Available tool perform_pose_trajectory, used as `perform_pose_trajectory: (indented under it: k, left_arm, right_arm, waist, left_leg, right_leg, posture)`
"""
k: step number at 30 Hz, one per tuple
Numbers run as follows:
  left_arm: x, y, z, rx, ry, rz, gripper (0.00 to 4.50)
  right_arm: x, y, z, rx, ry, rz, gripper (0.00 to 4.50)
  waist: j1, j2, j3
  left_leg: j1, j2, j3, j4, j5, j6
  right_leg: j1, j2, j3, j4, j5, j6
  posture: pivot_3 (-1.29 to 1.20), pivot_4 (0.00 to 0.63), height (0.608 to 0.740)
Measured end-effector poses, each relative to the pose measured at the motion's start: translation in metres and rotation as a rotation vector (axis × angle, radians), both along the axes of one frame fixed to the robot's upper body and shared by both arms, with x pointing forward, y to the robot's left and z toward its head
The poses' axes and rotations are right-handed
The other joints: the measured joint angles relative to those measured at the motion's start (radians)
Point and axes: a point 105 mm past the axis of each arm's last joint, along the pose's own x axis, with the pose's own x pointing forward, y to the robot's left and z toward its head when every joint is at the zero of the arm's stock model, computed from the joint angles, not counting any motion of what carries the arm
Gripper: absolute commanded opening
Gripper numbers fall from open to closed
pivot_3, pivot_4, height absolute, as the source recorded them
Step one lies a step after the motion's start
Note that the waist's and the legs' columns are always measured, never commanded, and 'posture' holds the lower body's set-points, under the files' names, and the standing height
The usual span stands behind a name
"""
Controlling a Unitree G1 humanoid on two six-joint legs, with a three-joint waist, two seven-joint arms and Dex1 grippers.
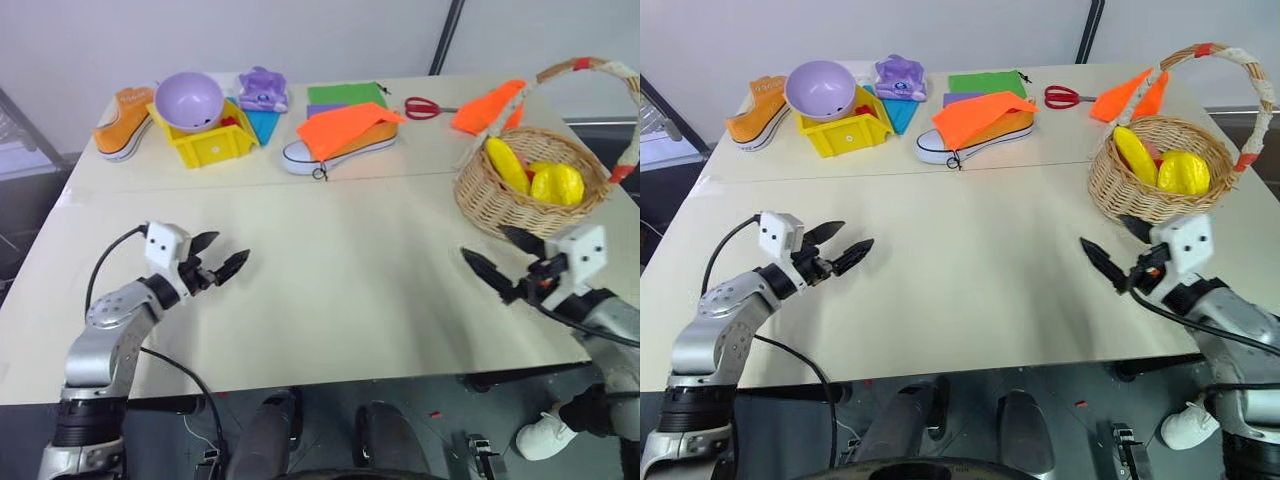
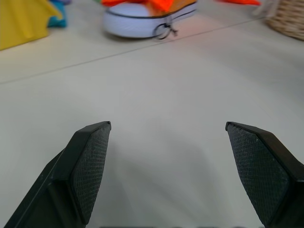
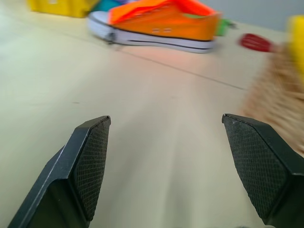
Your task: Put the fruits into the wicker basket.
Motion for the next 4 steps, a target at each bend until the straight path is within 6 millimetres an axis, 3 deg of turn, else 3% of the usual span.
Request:
perform_pose_trajectory:
  k: [4]
  left_arm:
    - [-0.005,0.013,-0.012,0.031,0.032,0.072,4.16]
  right_arm:
    - [0.015,0.010,-0.008,0.014,0.007,0.043,3.91]
  waist:
    - [0.011,0.000,0.000]
  left_leg:
    - [0.000,0.000,0.000,0.000,0.000,0.000]
  right_leg:
    - [0.000,0.000,0.000,-0.001,0.000,0.000]
  posture:
    - [0.00,0.150,0.740]
